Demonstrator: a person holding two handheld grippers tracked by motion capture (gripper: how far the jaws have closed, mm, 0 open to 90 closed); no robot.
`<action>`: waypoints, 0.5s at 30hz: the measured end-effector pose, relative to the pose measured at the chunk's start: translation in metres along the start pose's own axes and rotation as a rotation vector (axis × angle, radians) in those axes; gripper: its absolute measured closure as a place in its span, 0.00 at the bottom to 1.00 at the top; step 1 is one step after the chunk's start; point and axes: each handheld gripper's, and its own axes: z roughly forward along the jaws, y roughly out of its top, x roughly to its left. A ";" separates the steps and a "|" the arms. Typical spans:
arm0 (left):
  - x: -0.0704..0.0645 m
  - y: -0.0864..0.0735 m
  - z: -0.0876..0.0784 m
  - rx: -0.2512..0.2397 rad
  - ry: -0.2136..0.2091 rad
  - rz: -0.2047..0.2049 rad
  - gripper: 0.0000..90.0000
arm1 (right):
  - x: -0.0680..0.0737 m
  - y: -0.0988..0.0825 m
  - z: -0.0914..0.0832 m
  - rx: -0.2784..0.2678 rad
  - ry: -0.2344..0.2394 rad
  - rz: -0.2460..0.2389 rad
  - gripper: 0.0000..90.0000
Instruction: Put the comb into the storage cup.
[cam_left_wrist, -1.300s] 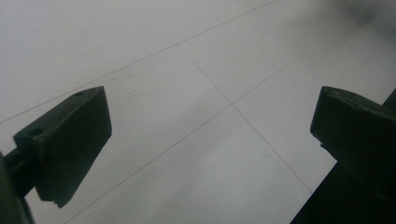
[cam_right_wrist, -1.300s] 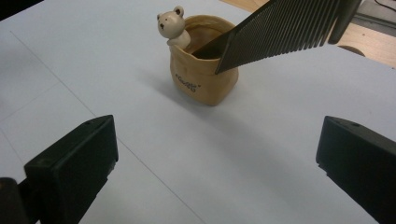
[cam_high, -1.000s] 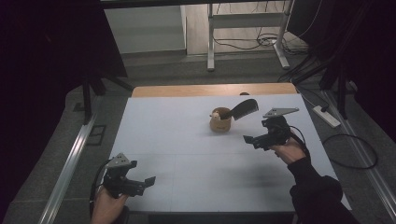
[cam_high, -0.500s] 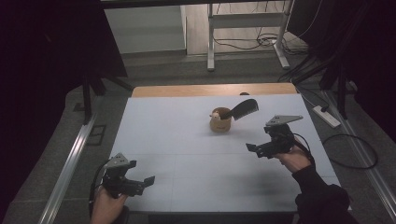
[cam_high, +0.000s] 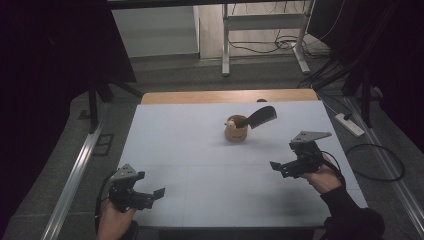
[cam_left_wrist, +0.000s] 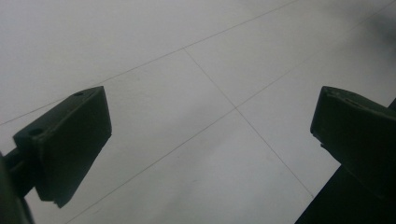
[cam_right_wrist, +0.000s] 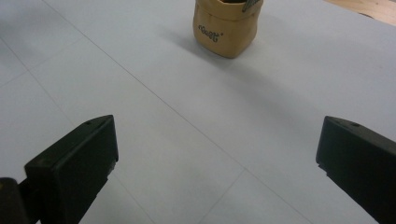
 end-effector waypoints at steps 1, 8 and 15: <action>0.000 0.000 0.000 0.002 0.000 0.003 0.00 | 0.000 -0.001 -0.001 -0.002 -0.002 0.005 0.00; 0.000 0.000 0.000 0.004 -0.002 0.002 0.00 | -0.001 -0.010 -0.011 -0.005 -0.015 0.016 0.00; 0.000 0.000 0.001 0.004 -0.002 -0.001 0.00 | -0.002 -0.019 -0.016 0.000 -0.025 0.020 0.00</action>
